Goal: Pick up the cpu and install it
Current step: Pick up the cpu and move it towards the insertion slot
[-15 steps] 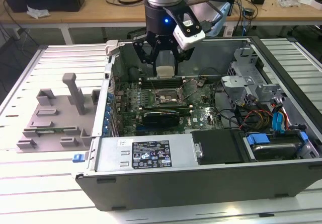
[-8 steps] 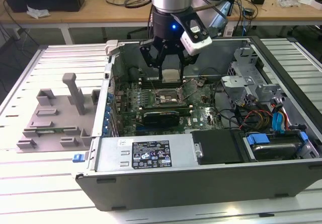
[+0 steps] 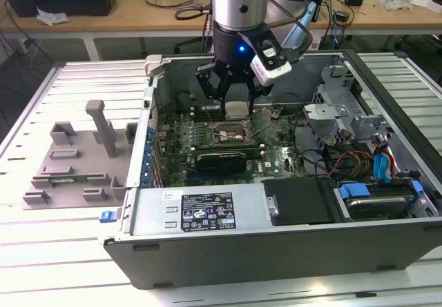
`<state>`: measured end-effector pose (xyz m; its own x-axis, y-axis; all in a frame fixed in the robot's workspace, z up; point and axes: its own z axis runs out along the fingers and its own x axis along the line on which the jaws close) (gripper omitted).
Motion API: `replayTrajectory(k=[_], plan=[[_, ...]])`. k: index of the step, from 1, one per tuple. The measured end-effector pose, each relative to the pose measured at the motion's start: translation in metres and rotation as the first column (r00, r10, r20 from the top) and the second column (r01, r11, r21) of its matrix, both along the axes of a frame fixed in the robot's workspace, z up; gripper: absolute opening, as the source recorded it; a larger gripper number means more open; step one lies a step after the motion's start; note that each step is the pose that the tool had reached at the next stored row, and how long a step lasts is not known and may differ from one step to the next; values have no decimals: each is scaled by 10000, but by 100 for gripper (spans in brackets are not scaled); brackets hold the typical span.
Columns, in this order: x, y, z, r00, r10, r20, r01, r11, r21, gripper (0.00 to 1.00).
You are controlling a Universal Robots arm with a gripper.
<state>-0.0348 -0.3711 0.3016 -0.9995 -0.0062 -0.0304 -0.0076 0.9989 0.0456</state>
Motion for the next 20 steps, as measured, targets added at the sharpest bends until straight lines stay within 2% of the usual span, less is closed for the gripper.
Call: replayTrajectory(k=[4,7,11,15,20], plan=[[1,46,-69,10000,0,-5,0,10000,-1,55],[2,124,-129,10000,0,-30,0,10000,-2,55],[2,202,-173,10000,0,-72,0,10000,-2,55],[2,301,-219,9999,0,-124,0,10000,-2,55],[2,388,-267,9998,-1,-177,1,10000,-1,55]])
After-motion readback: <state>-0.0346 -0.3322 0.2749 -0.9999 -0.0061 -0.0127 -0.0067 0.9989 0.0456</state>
